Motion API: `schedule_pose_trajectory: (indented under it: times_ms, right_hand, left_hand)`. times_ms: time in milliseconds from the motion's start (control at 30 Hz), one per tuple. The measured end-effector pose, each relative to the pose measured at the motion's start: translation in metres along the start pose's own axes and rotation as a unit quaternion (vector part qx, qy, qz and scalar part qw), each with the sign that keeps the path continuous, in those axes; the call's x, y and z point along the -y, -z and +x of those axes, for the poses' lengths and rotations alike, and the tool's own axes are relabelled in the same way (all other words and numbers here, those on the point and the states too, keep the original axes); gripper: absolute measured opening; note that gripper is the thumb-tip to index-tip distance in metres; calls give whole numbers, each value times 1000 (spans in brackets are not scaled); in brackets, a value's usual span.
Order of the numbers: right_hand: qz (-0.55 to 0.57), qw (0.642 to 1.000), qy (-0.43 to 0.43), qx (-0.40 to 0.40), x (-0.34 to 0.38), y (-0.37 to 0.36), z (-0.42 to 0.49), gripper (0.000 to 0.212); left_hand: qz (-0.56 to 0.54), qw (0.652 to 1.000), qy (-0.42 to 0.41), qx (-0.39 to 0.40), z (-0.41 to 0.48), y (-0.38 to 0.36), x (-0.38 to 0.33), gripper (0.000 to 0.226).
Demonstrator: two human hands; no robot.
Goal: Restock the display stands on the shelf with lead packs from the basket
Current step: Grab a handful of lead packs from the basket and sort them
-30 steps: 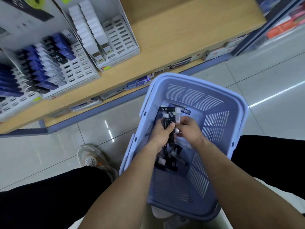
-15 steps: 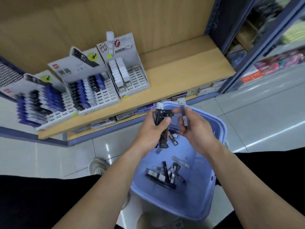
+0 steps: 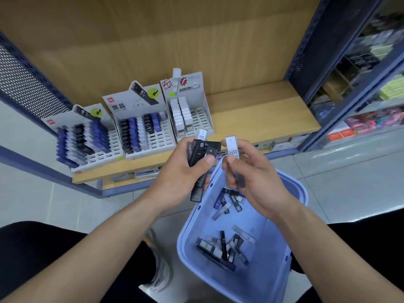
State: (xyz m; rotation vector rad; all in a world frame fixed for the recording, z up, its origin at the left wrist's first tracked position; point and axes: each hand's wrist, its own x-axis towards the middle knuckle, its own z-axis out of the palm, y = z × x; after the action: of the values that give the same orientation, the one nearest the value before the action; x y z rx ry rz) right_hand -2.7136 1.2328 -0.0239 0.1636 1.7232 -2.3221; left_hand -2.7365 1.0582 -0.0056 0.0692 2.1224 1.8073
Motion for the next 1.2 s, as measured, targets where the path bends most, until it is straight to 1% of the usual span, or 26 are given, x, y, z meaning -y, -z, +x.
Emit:
schedule_pose_trajectory:
  times_ms: [33, 133, 267, 367, 467, 567, 633, 733, 800, 867, 967, 1033, 1133, 1200]
  right_hand:
    - [17, 1000, -8, 5, 1, -3, 1, 26]
    - [76, 996, -40, 30, 4, -10, 7, 43]
    - [67, 996, -44, 36, 4, -23, 21, 43]
    - [-12, 999, -18, 27, 3, -40, 41, 31]
    - [-81, 996, 6, 31, 1, -59, 68, 32]
    - [-181, 983, 14, 38, -1, -77, 98, 25]
    - [-229, 972, 30, 53, -3, -87, 116, 22]
    - [-250, 965, 47, 59, -10, -97, 141, 24]
    - [-283, 955, 58, 71, -18, -106, 159, 20]
    - [-307, 945, 61, 91, -29, -122, 178, 15]
    - [-323, 934, 72, 133, -51, -157, 204, 9]
    - [-332, 927, 86, 151, -68, -184, 222, 8]
    - [-357, 915, 99, 158, -92, -224, 245, 13]
    - [-384, 901, 119, 161, -104, -244, 257, 5]
  left_hand:
    - [9, 1000, -2, 0, 0, 5, -2, 20]
    - [19, 1000, -5, -10, 0, 21, -5, 19]
    - [28, 999, -10, -31, 0, 43, -3, 21]
    - [43, 997, -13, -58, 2, 66, 3, 23]
    - [53, 994, 2, -98, 2, 93, 11, 24]
    - [67, 987, 26, -144, 1, 121, 27, 26]
    - [53, 983, 39, -172, -1, 137, 39, 26]
    - [52, 976, 52, -206, -4, 156, 54, 28]
    - [50, 971, 63, -225, -6, 167, 64, 30]
    - [34, 967, 75, -241, -8, 180, 74, 28]
    - [16, 956, 92, -277, -14, 201, 89, 20]
    - [5, 949, 97, -300, -21, 214, 99, 20]
    - [-7, 938, 108, -331, -32, 233, 112, 20]
    - [-10, 929, 118, -352, -38, 242, 118, 23]
